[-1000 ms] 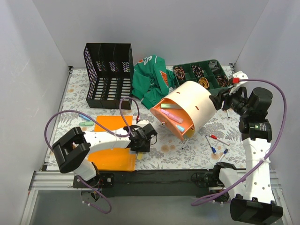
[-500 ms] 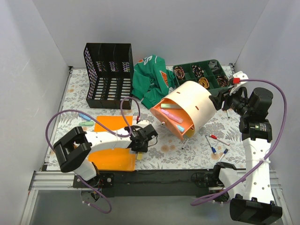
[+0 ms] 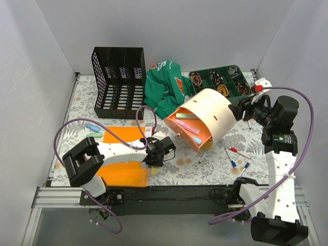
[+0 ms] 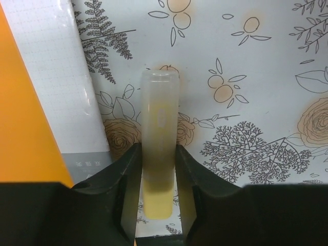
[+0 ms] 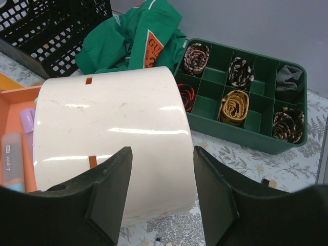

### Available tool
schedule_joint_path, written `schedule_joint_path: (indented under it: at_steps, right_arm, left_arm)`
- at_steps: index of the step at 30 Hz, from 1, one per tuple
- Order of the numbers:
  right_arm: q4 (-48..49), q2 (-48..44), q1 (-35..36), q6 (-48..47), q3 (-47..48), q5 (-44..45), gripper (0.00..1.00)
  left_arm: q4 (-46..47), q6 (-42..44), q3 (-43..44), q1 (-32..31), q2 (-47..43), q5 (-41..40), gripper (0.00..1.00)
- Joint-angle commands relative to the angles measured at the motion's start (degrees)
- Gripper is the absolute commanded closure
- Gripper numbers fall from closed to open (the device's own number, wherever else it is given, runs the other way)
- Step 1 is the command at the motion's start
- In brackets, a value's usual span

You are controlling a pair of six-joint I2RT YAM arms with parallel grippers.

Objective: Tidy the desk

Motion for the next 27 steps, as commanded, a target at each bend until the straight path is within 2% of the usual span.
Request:
schedule_joint_path:
  at_steps: [1, 6, 11, 15, 16, 18, 19, 21, 24, 25, 26, 27]
  right_arm:
    - [2.60, -0.75, -0.58, 0.64, -0.03, -0.83, 0.40]
    - [2.52, -0.84, -0.58, 0.64, -0.03, -1.18, 0.40]
    - [2.52, -0.92, -0.76, 0.63, -0.12, -1.36, 0.40]
    - [2.60, -1.01, -0.93, 0.55, -0.21, -1.71, 0.40]
    - [2.52, -1.01, -1.02, 0.55, -0.21, -1.80, 0.40]
    - [2.69, -1.01, -1.19, 0.55, -0.30, -2.06, 0.40]
    - [2.60, -1.01, -1.20, 0.63, -0.38, -2.15, 0.40]
    - [2.78, -1.01, -1.37, 0.72, -0.47, -2.41, 0.40]
    - [2.87, -1.10, -1.55, 0.81, -0.56, -2.59, 0.40]
    - [2.78, -1.36, -1.63, 0.90, -0.56, -2.59, 0.40]
    - [2.78, -1.45, -1.90, 0.90, -0.65, -2.59, 0.40]
    - [2.87, -1.45, -1.90, 0.90, -0.73, -2.59, 0.40]
  left_arm:
    - [-1.88, -0.23, -1.28, -0.42, -3.01, -2.90, 0.89]
    - [-1.62, 0.47, -0.40, -0.34, -14.50, -2.64, 0.99]
    - [2.16, 3.98, 2.85, -0.16, -26.56, -1.94, 1.00]
    - [6.81, 10.65, 9.16, -0.07, -32.99, 0.42, 1.00]
    - [9.43, 15.02, 10.14, -0.07, -33.60, 1.31, 1.00]
    - [11.38, 20.14, 13.12, -0.07, -33.79, 3.58, 1.00]
    - [11.83, 25.99, 16.79, -0.07, -33.00, 3.86, 1.00]
    - [11.83, 32.69, 20.33, -0.07, -29.14, 5.35, 0.98]
    - [10.95, 47.11, 26.83, 0.01, -23.43, 12.10, 0.98]
    - [10.34, 50.36, 28.07, -0.07, -22.28, 17.35, 0.98]
    - [10.16, 55.79, 30.34, -0.07, -20.97, 18.44, 0.98]
    - [10.16, 57.76, 31.41, -0.07, -18.87, 19.06, 0.98]
